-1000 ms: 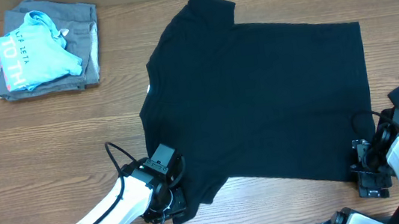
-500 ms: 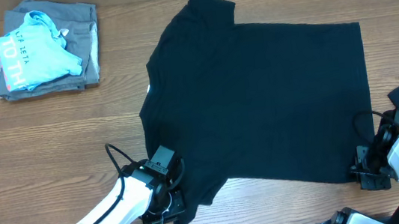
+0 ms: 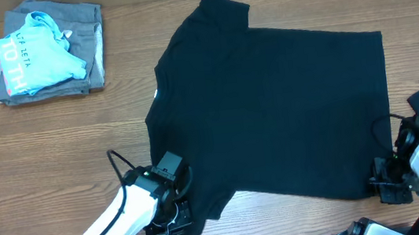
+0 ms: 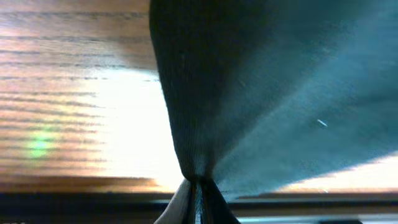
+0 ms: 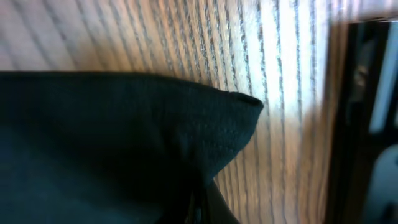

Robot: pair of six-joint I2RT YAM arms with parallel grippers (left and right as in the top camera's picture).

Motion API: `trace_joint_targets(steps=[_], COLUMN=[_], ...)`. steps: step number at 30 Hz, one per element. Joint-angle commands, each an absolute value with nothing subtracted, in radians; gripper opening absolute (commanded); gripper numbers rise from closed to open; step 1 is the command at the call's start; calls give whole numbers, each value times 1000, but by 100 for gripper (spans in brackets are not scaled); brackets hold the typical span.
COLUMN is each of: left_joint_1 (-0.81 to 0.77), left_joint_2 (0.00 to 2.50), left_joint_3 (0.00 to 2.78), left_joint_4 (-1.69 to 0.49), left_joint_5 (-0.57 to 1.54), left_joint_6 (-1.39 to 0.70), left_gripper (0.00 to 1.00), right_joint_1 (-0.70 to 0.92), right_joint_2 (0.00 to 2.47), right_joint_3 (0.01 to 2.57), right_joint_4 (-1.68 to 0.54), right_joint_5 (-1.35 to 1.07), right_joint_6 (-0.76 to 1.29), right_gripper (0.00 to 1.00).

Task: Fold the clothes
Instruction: 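Lift the hem with both grippers and fold it upward toward the collar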

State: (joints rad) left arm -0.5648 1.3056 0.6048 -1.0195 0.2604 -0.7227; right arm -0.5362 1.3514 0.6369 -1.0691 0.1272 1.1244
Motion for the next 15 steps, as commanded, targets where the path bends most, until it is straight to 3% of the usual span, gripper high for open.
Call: trace_joint_targets(steps=[1, 7, 15], left_joint_1=[-594, -627, -626], left_joint_2=[1216, 1119, 1119], left_joint_3=[668, 782, 860], left_joint_4=[-1056, -1155, -1042], left_joint_5=[255, 251, 57], left_joint_6=[-715, -734, -717], left_gripper=[4, 4, 4], right_joint_1=[-540, -540, -540], right_joint_2=[1350, 1350, 1351], right_joint_3=[712, 783, 796], right_joint_4=[-1115, -1163, -1106], right_joint_5=[134, 133, 129], right_joint_6=[1134, 1133, 1133], right_gripper=[4, 4, 4])
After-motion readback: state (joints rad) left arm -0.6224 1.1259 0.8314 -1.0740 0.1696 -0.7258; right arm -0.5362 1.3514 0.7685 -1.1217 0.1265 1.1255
